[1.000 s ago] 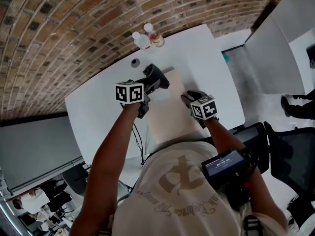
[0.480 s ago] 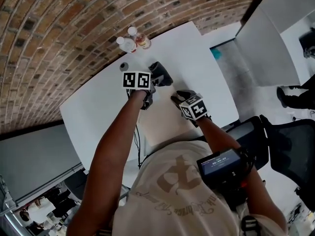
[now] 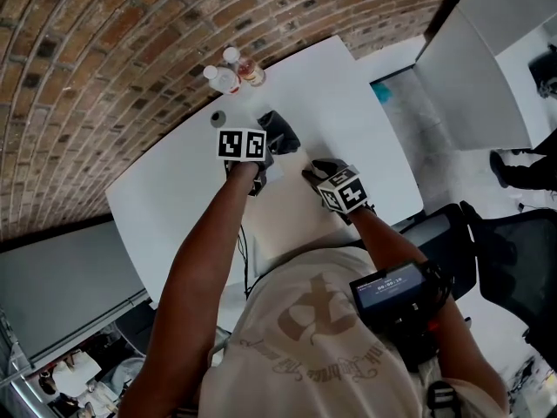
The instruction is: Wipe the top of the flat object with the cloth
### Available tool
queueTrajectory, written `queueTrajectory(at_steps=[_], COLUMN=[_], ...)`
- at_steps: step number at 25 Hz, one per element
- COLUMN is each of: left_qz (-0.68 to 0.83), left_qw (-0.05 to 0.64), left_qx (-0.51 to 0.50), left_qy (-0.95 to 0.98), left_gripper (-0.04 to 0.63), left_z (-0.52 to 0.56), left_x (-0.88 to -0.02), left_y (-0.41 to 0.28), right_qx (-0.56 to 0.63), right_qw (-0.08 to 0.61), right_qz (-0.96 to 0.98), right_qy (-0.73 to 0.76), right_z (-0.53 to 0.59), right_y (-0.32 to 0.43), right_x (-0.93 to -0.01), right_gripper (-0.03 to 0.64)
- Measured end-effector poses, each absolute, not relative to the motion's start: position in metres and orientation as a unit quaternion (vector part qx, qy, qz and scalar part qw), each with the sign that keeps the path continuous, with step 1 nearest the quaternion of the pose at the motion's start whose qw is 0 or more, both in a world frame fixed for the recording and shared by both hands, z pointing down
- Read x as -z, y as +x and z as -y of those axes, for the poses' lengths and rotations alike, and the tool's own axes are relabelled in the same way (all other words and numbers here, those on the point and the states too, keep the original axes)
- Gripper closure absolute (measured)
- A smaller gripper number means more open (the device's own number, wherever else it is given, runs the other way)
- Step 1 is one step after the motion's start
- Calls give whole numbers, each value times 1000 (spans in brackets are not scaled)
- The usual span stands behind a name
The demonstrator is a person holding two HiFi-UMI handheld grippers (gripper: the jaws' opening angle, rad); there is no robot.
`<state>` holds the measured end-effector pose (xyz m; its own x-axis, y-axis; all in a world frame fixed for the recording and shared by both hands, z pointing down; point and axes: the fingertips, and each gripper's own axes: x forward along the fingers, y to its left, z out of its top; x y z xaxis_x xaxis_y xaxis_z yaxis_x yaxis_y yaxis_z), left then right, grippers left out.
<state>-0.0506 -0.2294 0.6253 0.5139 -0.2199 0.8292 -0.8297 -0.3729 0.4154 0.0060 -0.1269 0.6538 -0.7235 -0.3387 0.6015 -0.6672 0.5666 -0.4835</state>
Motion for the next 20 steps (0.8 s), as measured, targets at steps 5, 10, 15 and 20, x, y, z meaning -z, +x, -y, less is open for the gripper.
queueTrajectory(at_steps=[5,10,15,20], left_qz=[361,388,419,447], left_qw=[442,446,456,459], left_qx=[-355,-354,-342,-337], left_qy=[740,725,706,690], left_gripper=[498,497,497,497], left_z=[219,205,188,173], left_x=[-625,-624,-623,-621], left_y=[-81,-124,-167,-203], right_qx=[-358,-368,-369,-363], right_qw=[226,220,222,224], right_qz=[857,853,851,852], right_qy=[294,297,301,304], right_z=[128,127,127,127], right_y=[6,7,7,7], right_x=[-654,-655,-655,-655], right_gripper=[451,451,454,454])
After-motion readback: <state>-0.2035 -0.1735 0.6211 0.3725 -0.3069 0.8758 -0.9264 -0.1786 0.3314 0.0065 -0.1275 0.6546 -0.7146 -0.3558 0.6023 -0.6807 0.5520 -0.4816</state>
